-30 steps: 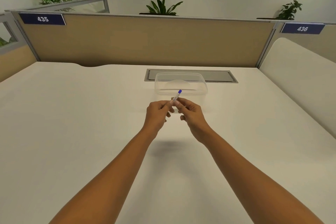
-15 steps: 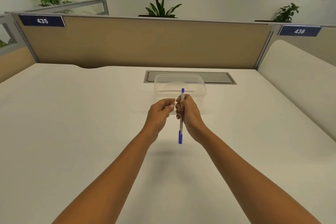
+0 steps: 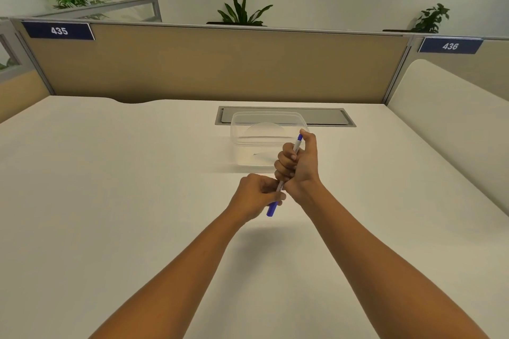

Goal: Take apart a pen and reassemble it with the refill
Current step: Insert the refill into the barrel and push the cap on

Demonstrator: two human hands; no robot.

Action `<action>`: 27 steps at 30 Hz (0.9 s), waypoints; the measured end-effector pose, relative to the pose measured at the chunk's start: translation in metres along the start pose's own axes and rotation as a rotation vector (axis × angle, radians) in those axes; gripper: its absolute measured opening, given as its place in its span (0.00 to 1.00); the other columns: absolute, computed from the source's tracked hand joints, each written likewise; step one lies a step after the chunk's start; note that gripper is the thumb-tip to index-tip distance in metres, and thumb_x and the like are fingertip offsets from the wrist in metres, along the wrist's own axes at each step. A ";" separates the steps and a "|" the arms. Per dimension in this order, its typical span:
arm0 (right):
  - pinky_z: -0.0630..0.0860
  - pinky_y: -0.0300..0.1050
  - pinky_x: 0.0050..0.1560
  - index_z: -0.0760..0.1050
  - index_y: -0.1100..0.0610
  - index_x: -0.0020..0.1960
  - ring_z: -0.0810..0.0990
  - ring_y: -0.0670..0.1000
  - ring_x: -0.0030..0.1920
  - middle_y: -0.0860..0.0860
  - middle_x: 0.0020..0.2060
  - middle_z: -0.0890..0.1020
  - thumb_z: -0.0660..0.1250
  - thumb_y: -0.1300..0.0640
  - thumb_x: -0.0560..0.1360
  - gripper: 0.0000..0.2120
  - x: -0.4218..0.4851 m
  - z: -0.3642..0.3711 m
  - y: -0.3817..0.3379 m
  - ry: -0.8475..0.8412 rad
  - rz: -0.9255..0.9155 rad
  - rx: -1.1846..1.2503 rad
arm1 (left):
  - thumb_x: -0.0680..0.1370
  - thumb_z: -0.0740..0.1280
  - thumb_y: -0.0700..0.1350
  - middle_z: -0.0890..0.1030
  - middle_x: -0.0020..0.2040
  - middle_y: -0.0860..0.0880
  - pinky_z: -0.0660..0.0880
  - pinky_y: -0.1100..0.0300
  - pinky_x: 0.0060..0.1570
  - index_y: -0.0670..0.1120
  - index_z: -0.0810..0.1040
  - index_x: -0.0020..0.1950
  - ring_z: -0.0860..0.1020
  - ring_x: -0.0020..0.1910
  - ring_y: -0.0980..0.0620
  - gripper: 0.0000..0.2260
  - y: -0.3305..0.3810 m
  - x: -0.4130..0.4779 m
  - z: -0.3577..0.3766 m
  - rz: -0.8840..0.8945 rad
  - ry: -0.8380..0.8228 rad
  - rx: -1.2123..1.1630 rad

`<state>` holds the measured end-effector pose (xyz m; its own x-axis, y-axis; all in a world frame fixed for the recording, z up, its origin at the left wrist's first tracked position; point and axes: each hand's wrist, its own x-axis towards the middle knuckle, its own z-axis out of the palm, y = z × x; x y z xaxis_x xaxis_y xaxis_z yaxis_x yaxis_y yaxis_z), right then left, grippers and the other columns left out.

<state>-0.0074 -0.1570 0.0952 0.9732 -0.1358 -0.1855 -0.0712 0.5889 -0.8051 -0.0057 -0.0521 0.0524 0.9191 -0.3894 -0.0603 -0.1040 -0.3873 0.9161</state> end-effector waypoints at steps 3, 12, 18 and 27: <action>0.53 0.33 0.19 0.59 0.53 0.19 0.55 0.44 0.17 0.45 0.13 0.59 0.51 0.41 0.74 0.29 0.000 0.001 0.000 0.000 -0.004 0.001 | 0.72 0.69 0.42 0.84 0.48 0.38 0.76 0.52 0.52 0.38 0.80 0.50 0.81 0.42 0.44 0.10 0.001 0.001 0.000 0.009 0.010 0.007; 0.53 0.33 0.20 0.58 0.52 0.18 0.54 0.44 0.17 0.45 0.13 0.59 0.50 0.43 0.75 0.29 0.004 0.004 -0.002 0.016 -0.036 -0.024 | 0.72 0.69 0.41 0.84 0.47 0.39 0.74 0.57 0.46 0.38 0.80 0.49 0.79 0.39 0.47 0.09 0.004 0.001 0.000 0.007 0.035 -0.005; 0.53 0.33 0.22 0.58 0.52 0.18 0.54 0.44 0.17 0.45 0.13 0.59 0.50 0.44 0.75 0.28 0.006 0.003 -0.002 0.029 -0.049 -0.038 | 0.73 0.69 0.41 0.83 0.48 0.38 0.75 0.52 0.52 0.38 0.80 0.49 0.80 0.42 0.46 0.09 0.005 0.000 0.000 0.014 0.038 0.001; 0.54 0.34 0.21 0.60 0.53 0.20 0.55 0.44 0.17 0.46 0.14 0.60 0.51 0.44 0.76 0.28 0.006 -0.001 -0.001 0.052 -0.087 0.037 | 0.74 0.67 0.41 0.83 0.47 0.39 0.73 0.57 0.48 0.39 0.80 0.50 0.79 0.39 0.48 0.08 0.006 -0.001 0.000 0.046 0.045 0.021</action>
<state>-0.0016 -0.1592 0.0946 0.9627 -0.2280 -0.1453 0.0220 0.6017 -0.7984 -0.0071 -0.0544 0.0582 0.9293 -0.3694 -0.0005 -0.1537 -0.3878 0.9088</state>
